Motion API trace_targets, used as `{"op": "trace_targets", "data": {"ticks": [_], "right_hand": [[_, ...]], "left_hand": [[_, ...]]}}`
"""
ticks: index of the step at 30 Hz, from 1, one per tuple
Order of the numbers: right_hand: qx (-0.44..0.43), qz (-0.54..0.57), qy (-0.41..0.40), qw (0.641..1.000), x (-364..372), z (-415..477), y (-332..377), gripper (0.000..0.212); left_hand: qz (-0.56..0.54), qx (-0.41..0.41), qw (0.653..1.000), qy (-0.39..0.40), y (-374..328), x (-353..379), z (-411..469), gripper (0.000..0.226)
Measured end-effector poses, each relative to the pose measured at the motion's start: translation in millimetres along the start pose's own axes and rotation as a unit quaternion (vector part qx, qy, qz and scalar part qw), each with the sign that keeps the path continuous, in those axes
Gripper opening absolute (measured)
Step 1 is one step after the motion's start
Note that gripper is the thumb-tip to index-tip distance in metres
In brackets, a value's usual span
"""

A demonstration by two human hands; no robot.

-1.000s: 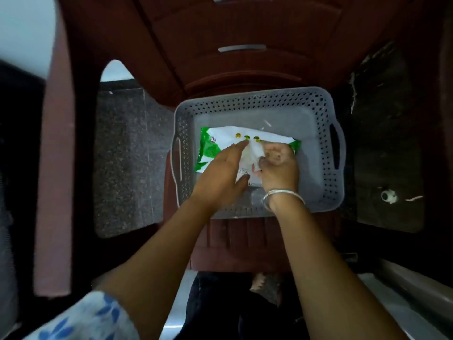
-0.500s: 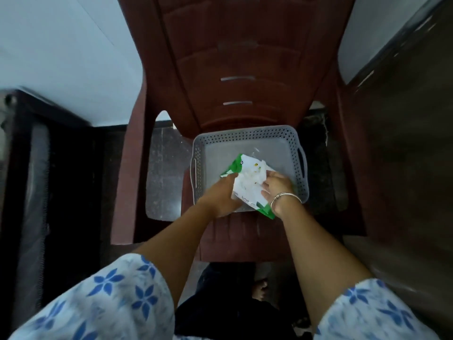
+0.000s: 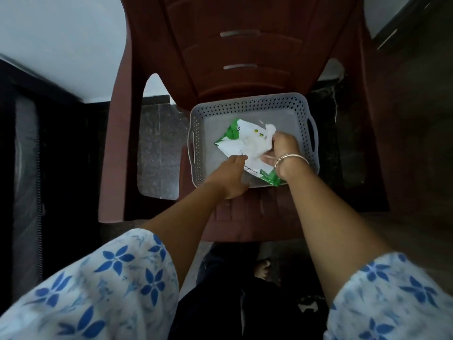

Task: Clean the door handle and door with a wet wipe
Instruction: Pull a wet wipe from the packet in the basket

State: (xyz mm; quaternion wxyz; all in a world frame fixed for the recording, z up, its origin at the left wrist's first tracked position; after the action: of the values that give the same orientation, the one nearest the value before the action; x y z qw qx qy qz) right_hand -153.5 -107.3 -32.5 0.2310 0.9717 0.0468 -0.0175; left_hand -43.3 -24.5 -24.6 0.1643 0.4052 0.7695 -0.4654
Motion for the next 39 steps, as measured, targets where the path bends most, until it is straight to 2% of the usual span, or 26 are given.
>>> {"op": "trace_targets", "data": {"ticks": [4,6,9,11,13,15,17,19,22,24,26,29,31,34,39], "right_hand": [[0.036,-0.118,0.007,0.992,1.2,3.0,-24.7,0.025],[-0.022,-0.166,-0.002,0.986,8.6,8.0,-25.4,0.024],[-0.083,-0.213,-0.081,0.970,9.3,9.8,-19.2,0.028],[-0.047,-0.113,-0.052,0.991,3.5,11.0,-20.9,0.029],[-0.036,-0.018,-0.024,0.999,-3.1,6.5,-22.7,0.024],[0.004,0.103,0.019,0.994,-4.1,-3.4,-21.5,0.026],[0.003,0.144,0.069,0.987,-2.9,-17.2,-14.4,0.034],[-0.020,0.160,0.095,0.982,-7.1,-34.7,-3.9,0.031],[-0.074,0.154,0.094,0.981,-26.5,-65.3,7.2,0.023],[-0.106,0.145,0.061,0.982,-46.1,-88.6,10.4,0.024],[-0.138,0.126,0.021,0.982,-67.9,-115.6,13.4,0.021],[-0.190,0.089,-0.052,0.976,-109.6,-162.6,19.1,0.013],[-0.239,0.061,-0.108,0.963,-144.0,-196.8,24.6,0.022],[-0.291,0.052,-0.175,0.939,-197.6,-249.5,29.0,0.021],[-0.330,0.102,-0.217,0.913,-269.7,-331.5,15.7,0.024]], "left_hand": [[0.064,-0.014,0.998,0.004,3.3,-1.3,9.3,0.082],[0.094,-0.025,0.995,0.017,5.1,-0.9,17.7,0.081],[0.129,-0.033,0.990,0.036,7.6,-1.3,29.3,0.076],[0.130,-0.027,0.991,0.028,5.8,-4.6,33.7,0.077],[0.070,-0.014,0.997,0.002,2.4,-10.1,35.1,0.079],[-0.012,-0.009,0.999,-0.040,-2.6,-19.3,32.8,0.079],[-0.071,-0.003,0.994,-0.077,-13.1,-29.3,26.9,0.079],[-0.100,0.032,0.989,-0.107,-33.0,-41.0,19.7,0.079],[-0.075,0.144,0.978,-0.129,-81.6,-57.7,3.1,0.076],[-0.067,0.206,0.967,-0.134,-116.3,-61.9,-13.2,0.069],[-0.076,0.234,0.959,-0.140,-149.5,-63.9,-29.8,0.061],[-0.133,0.260,0.942,-0.165,-198.9,-72.8,-51.6,0.036],[-0.188,0.263,0.935,-0.147,-230.6,-75.8,-62.4,0.024],[-0.334,0.238,0.911,-0.046,-275.5,-72.5,-76.3,0.026],[-0.401,0.290,0.867,0.065,-364.4,-61.1,-106.6,0.036]]}}
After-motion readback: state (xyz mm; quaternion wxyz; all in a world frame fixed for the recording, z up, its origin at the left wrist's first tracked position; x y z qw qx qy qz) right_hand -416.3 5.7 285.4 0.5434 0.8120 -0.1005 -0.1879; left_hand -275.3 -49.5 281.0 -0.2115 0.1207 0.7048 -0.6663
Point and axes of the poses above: each hand's wrist, its own z-axis towards the middle knuckle, its own x-axis out of the palm, y = z × x, the point moved 7 cm from there along z, towards the middle knuckle, and after that the axes turned 8 degrees about x, right-handed, at the moved point
